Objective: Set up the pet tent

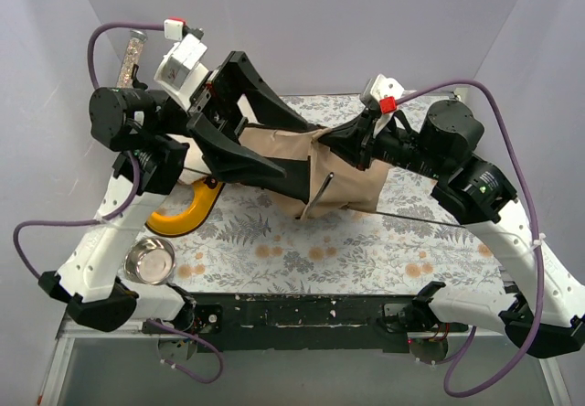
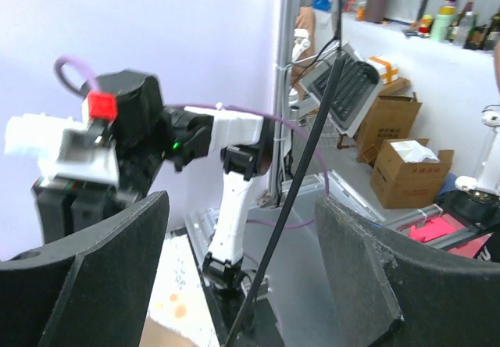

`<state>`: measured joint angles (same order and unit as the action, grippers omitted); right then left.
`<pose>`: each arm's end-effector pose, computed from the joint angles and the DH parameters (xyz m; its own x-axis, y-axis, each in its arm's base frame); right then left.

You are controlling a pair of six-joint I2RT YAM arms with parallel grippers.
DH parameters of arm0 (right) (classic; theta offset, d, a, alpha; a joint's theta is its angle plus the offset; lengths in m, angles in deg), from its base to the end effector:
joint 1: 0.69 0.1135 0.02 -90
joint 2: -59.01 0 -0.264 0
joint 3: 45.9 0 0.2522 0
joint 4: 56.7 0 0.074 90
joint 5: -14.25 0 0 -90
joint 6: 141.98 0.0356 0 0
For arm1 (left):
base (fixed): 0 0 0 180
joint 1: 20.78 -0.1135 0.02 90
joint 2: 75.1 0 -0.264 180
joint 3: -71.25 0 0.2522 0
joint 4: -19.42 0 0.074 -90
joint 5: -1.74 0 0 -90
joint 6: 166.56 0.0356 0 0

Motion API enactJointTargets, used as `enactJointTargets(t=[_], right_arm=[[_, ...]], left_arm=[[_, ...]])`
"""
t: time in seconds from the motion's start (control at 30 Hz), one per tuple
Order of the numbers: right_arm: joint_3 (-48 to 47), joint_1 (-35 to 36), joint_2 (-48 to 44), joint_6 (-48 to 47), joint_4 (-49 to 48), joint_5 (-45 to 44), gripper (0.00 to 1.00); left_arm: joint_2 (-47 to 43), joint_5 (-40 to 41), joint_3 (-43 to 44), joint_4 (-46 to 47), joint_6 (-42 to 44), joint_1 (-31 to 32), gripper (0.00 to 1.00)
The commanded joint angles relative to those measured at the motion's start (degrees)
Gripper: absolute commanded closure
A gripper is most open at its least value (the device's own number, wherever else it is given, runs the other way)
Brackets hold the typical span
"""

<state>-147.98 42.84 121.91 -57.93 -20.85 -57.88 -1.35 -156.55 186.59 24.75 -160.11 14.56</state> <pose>0.1396 0.1477 0.5141 0.1329 -0.0099 -0.9911 -0.8685 0.4806 -0.1212 0.1394 -0.1394 0.5980 -0.6600 0.0174 -0.7510 0.6742 -0.4271 -0.6025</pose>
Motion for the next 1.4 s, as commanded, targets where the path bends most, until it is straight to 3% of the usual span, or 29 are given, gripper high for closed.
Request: enactJointTargets(t=[0.0, 0.2, 0.43, 0.5, 0.7, 0.8, 0.9, 1.03, 1.37], right_arm=[[-0.2, 0.1, 0.3, 0.3, -6.9, -1.0, 0.99], [-0.9, 0.1, 1.2, 0.2, -6.5, -1.3, 0.99], [-0.4, 0.1, 1.4, 0.3, -6.9, -1.5, 0.99], [0.1, 0.1, 1.3, 0.2, -7.0, -1.9, 0.99], [-0.5, 0.1, 1.4, -0.3, -7.0, -2.6, 0.99], [0.0, 0.1, 1.2, -0.4, -6.9, -2.7, 0.99], [0.2, 0.1, 1.3, -0.3, -6.8, -2.7, 0.99], [-0.5, 0.1, 2.0, -0.5, -6.8, -2.6, 0.99], [-0.5, 0.1, 2.0, -1.0, -6.5, -2.8, 0.99]], left_arm=[[3.3, 1.8, 5.7, 0.0, 0.0, 5.2, 0.25], [5.7, 1.2, 9.4, -3.5, 0.6, 9.6, 0.32], [7.1, -1.1, 13.0, -4.1, -1.1, 10.0, 0.53], [7.2, -2.1, 13.8, -4.1, -1.3, 10.0, 0.53], [4.2, -6.3, 9.8, -8.9, 2.3, 9.9, 0.36], [2.6, -4.7, 7.2, -9.0, 2.1, 9.9, 0.34], [4.9, -3.1, 10.4, -9.0, 0.8, 10.0, 0.33], [8.0, -2.7, 16.1, -8.6, -0.2, 11.4, 0.35], [8.5, -2.5, 17.9, -13.5, 3.3, 16.3, 0.54]])
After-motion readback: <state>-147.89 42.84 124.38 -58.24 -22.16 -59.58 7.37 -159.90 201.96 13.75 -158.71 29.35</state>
